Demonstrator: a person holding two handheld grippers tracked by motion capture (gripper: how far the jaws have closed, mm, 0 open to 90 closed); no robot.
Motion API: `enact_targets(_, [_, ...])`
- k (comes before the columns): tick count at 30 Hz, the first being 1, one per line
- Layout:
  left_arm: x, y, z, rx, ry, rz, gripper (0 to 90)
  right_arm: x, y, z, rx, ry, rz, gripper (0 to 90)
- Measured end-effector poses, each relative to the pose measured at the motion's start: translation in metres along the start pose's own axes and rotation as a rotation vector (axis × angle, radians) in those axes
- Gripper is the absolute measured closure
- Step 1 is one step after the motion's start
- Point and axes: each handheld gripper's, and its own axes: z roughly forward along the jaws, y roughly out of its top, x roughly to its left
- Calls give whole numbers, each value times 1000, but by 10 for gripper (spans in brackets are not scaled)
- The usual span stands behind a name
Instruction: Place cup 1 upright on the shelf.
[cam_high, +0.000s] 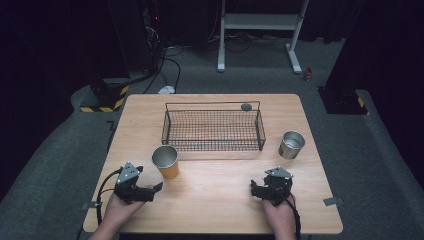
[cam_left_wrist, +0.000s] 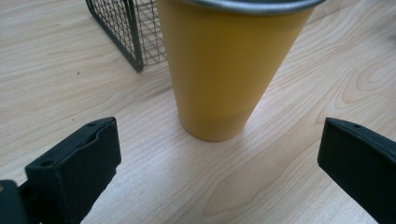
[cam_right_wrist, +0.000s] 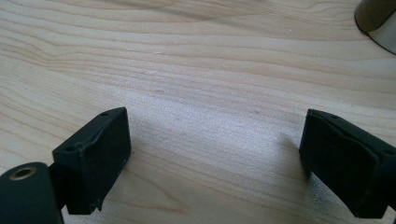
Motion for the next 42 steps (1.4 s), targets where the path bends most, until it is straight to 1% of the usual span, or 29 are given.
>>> enact_targets(5, [0,3,1,-21,-6,-4,0,0,0,0,0,0,0,89])
enact_targets(10, [1,5,2,-27,-11,-7,0,0,0,0,0,0,0,89])
enact_targets(12, [0,6,3,-37,-4,2,2,0,0,0,0,0,0,89])
enact_targets(13, [0,7,5,-29,-5,16,2,0,0,0,0,0,-1,89])
enact_targets(16, [-1,10,8,-14,-8,22,2,0,0,0,0,0,-1,88])
enact_targets(18, [-2,11,9,-14,0,29,3,0,0,0,0,0,-1,89])
enact_targets(20, [0,13,10,-17,-12,22,4,0,0,0,0,1,-1,88])
enact_targets(22, [0,14,12,-21,-16,8,4,0,0,0,0,1,-1,88])
enact_targets(24, [1,16,14,-16,-12,17,4,0,0,0,0,1,-1,88])
enact_targets(25, [2,18,15,-17,-7,17,5,0,0,0,0,1,-1,88])
enact_targets(26, [3,19,15,-16,-10,12,5,0,0,0,1,1,1,88])
enact_targets(29, [4,23,17,-32,-7,7,5,0,0,0,-1,0,-2,89])
enact_targets(33, [4,24,19,-40,0,14,5,0,0,0,-1,1,-1,88])
enact_targets(37, [4,24,22,-47,-6,17,5,0,0,0,-1,1,-2,88])
enact_targets(38, [3,23,23,-48,-14,12,5,0,0,0,-1,1,-2,88])
enact_targets(39, [2,23,24,-50,-11,19,5,0,0,0,0,1,-2,88])
enact_targets(42, [1,24,25,-55,-25,11,5,0,0,0,-1,1,-2,88])
